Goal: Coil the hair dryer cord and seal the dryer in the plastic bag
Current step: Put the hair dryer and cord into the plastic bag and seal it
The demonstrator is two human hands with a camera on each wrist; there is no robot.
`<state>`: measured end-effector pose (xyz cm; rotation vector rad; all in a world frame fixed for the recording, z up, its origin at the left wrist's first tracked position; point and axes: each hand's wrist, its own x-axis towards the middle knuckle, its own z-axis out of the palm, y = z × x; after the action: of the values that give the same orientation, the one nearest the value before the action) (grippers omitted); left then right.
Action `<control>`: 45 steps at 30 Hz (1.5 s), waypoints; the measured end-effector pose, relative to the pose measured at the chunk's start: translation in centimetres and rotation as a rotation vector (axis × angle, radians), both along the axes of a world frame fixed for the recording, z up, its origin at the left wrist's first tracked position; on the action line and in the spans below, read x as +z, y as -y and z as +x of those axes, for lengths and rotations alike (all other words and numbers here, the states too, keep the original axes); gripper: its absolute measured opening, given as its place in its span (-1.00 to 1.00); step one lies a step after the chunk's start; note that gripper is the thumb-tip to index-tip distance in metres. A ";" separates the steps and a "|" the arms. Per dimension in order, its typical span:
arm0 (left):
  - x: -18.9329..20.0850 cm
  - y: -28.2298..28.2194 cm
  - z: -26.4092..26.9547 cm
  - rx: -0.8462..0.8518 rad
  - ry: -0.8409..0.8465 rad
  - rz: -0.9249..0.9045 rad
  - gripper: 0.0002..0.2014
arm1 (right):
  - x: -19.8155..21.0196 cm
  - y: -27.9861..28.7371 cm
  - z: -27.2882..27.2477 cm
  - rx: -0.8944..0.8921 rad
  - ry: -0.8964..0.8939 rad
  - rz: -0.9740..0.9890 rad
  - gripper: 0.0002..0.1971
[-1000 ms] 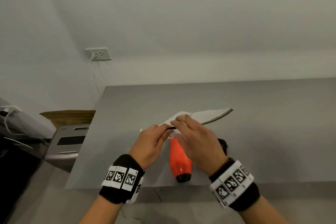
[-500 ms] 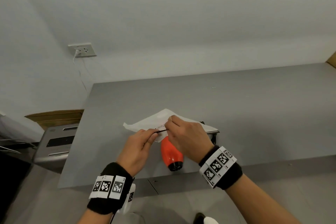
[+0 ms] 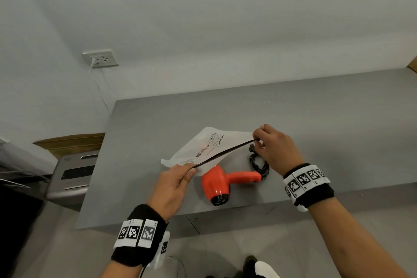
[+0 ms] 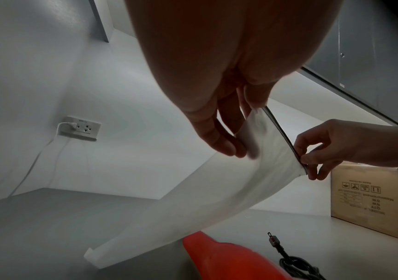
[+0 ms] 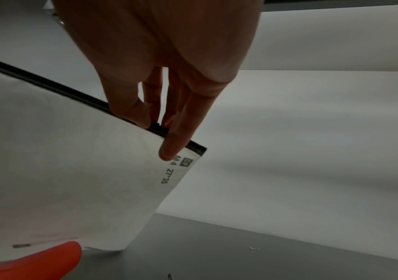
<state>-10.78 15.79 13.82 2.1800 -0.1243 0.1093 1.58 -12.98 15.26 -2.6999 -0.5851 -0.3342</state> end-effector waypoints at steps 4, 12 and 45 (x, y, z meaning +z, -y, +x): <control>0.1 0.0 0.9 0.001 0.005 0.033 -0.75 | 0.1 0.4 0.5 -0.076 -0.030 0.035 -0.93; 1.4 0.3 3.3 0.076 0.040 0.051 -0.72 | 0.4 -0.5 0.8 -0.284 -0.063 0.230 -0.78; -0.2 2.8 3.6 0.112 -0.202 -0.169 -0.73 | -2.5 -9.1 -7.0 0.154 -1.023 0.964 -0.81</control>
<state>-7.22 13.00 13.67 2.0160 0.1182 -0.0368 -5.40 -3.90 12.79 -1.5538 -0.2008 0.6319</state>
